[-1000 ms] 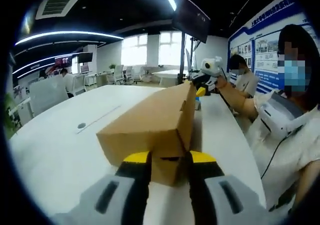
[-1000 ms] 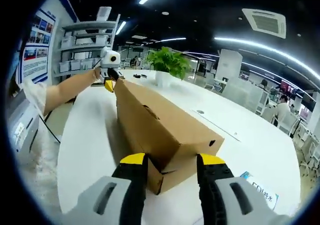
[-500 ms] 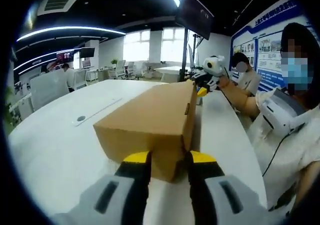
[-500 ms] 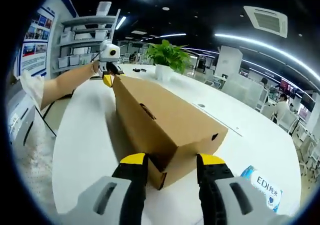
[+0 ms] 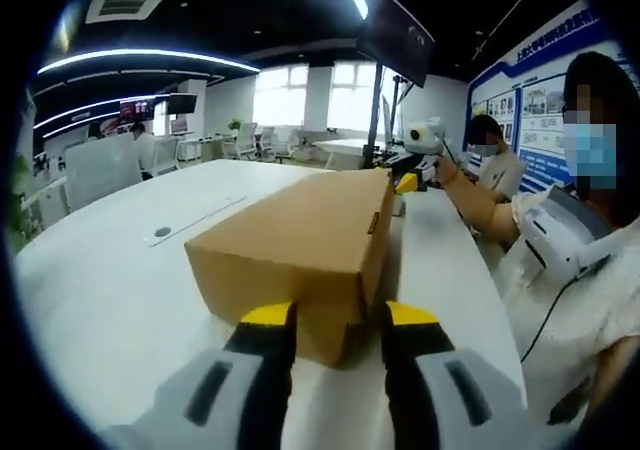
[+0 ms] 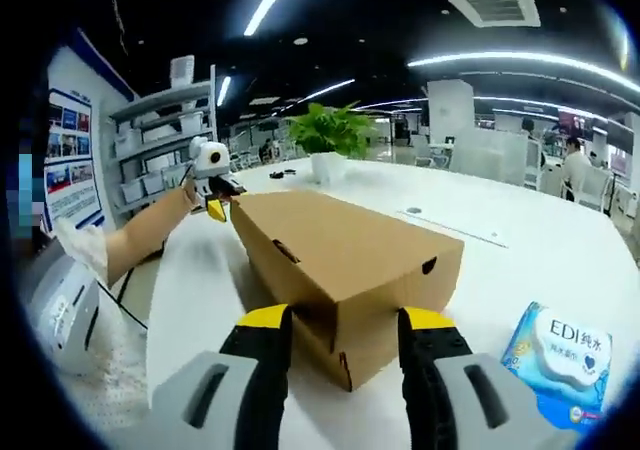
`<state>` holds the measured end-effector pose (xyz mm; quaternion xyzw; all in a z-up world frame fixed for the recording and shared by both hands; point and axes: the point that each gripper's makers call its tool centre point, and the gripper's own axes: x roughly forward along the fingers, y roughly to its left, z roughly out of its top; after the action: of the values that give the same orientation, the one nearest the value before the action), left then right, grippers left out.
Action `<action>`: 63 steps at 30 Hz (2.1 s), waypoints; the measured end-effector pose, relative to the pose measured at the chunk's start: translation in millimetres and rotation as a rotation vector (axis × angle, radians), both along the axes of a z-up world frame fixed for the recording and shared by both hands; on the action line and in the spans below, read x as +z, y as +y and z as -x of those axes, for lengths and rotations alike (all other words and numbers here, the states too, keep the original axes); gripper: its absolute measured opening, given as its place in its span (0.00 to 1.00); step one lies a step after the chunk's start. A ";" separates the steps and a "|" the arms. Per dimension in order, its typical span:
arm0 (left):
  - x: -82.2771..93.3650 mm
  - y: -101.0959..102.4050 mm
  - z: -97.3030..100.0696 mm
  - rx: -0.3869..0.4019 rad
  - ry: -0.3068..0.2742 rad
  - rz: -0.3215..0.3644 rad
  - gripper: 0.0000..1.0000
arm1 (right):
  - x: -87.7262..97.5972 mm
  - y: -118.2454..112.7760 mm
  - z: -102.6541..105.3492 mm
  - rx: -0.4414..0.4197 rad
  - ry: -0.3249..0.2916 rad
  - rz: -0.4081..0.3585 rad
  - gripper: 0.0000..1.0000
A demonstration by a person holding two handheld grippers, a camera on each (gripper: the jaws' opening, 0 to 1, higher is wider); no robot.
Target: Operate the shoe box by opening the lid, removing the specified soft item, and placing it in the target area until the item is outside and the box remains undamaged.
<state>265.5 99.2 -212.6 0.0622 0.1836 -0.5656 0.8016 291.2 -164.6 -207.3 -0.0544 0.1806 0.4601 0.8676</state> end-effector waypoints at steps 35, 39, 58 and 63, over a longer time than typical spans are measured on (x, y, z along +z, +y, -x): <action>-6.2 4.0 1.8 0.237 -0.103 0.084 0.31 | -7.3 2.3 4.2 -0.058 -0.162 0.006 0.40; -3.4 5.7 -1.9 0.268 -0.126 0.098 0.29 | -6.6 1.4 4.8 -0.063 -0.178 -0.010 0.39; -1.9 -3.7 2.1 0.365 -0.166 0.103 0.26 | -5.7 -4.6 5.6 -0.101 -0.208 -0.014 0.31; -2.1 -2.5 0.2 0.375 -0.186 0.121 0.25 | -9.1 -5.7 5.2 -0.106 -0.209 -0.004 0.30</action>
<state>265.4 96.7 -214.7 0.0306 0.0831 -0.4083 0.9086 286.0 -170.3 -216.4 -0.0907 0.0907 0.4057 0.9050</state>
